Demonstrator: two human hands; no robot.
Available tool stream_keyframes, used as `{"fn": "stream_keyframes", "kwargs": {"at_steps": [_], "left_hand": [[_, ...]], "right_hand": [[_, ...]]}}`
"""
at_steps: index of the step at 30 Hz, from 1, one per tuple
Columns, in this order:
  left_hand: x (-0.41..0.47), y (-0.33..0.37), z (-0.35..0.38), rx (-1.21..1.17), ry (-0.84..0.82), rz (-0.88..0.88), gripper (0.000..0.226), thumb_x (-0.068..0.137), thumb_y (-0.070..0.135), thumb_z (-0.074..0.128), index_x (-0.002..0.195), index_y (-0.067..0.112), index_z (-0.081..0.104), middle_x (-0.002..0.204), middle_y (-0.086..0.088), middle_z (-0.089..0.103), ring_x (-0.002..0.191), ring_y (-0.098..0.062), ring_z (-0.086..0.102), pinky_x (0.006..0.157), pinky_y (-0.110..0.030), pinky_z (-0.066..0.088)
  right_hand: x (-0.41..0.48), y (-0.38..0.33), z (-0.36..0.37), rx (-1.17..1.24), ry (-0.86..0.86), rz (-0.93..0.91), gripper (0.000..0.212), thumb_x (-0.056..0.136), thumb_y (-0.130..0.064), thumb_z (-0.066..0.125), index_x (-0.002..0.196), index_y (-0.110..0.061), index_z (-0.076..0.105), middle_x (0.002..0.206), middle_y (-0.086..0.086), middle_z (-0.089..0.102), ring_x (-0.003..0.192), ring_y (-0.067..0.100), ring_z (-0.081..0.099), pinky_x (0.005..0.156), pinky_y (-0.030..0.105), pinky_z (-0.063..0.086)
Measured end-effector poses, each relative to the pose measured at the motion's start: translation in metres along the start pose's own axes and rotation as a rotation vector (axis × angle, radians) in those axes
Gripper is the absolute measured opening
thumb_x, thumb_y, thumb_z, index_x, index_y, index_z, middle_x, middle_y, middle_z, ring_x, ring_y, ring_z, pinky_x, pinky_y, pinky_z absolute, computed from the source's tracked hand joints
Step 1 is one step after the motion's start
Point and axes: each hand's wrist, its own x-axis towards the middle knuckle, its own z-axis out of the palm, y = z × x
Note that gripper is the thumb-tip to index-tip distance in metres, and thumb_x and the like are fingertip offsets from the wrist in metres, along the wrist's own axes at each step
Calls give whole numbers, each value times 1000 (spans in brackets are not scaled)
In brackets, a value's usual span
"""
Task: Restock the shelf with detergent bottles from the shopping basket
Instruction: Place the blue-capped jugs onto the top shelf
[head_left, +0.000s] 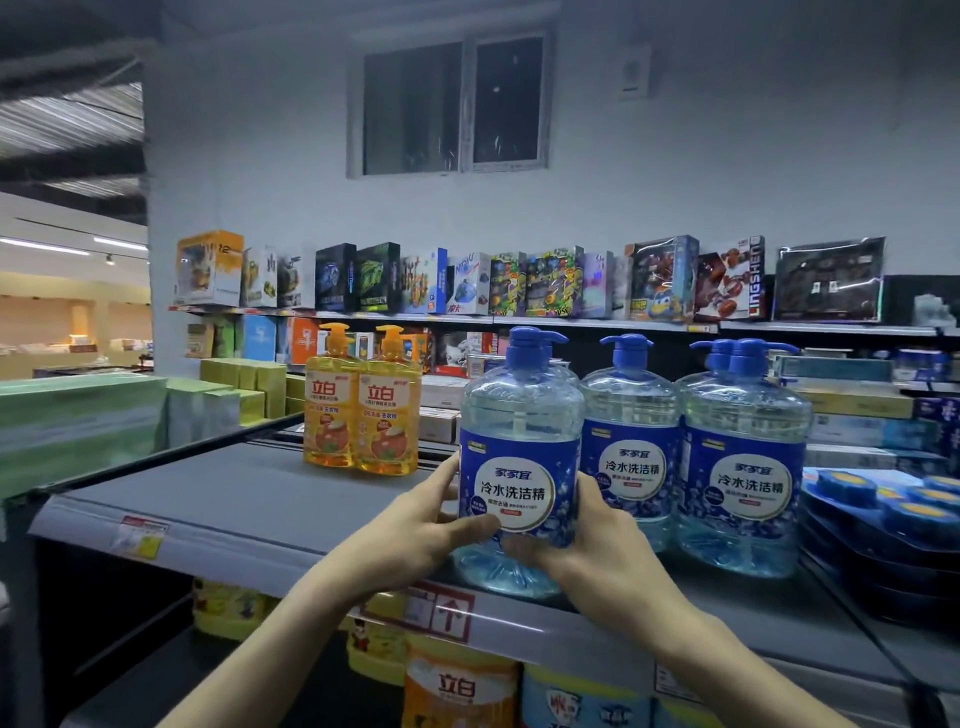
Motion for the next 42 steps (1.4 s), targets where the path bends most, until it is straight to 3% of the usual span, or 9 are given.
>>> {"fn": "stream_keyframes", "kwargs": {"at_steps": [9,14,17,23,27,32,37,40,42], "left_hand": [[13,-16,-8,64,25,9,54,100,37,69,148,45,47,138,22,66,125,-9,67,110,-43,53],[8,-20,0,164,61,4,43,99,50,65,139,55,48,119,40,67,115,7,67,103,-29,56],[6,-20,2,281,57,19,47,91,59,72,132,57,50,105,50,63,104,16,66,90,-17,56],[9,-20,2,322,58,10,55,90,55,76,139,43,54,126,28,71,109,11,67,99,-20,55],[8,-16,1,295,54,-17,54,90,42,81,139,37,58,126,22,73,112,5,69,100,-25,57],[-1,-9,13,371,146,-42,53,93,37,79,141,31,59,128,19,72,111,5,68,96,-16,55],[-16,6,29,569,233,-120,57,96,50,69,147,31,51,135,11,70,116,-8,67,100,-32,56],[-32,22,49,639,253,-176,52,96,51,65,143,34,49,129,9,71,109,-10,69,97,-38,59],[-44,32,64,685,266,-195,51,97,50,63,143,33,50,134,7,68,117,-13,65,102,-39,56]], "right_hand": [[11,2,12,75,23,29,73,74,-56,89,133,-48,47,116,-28,73,105,-5,70,94,32,59],[5,-1,7,85,-77,96,50,81,-57,85,119,-54,53,119,-31,69,109,-18,61,92,14,50],[5,1,3,86,-112,121,54,79,-63,83,124,-50,56,119,-32,69,108,-20,60,83,7,48],[6,6,4,72,-154,161,56,81,-58,85,128,-47,55,119,-34,70,110,-18,62,88,9,48],[7,11,5,62,-140,195,58,79,-48,90,127,-42,57,118,-28,73,109,-10,66,90,15,52],[3,5,1,16,-132,215,55,78,-45,91,122,-41,59,111,-26,74,104,-9,66,87,13,52],[-9,-11,-10,-186,-159,208,53,79,-66,72,123,-39,58,116,-16,73,107,13,69,93,41,58],[-30,-19,-32,-313,-190,172,38,91,-57,62,123,-35,62,120,-10,72,111,21,67,94,46,57],[-51,-21,-50,-390,-167,129,46,98,-57,55,138,-34,60,137,-8,66,128,21,61,105,44,52]]}}
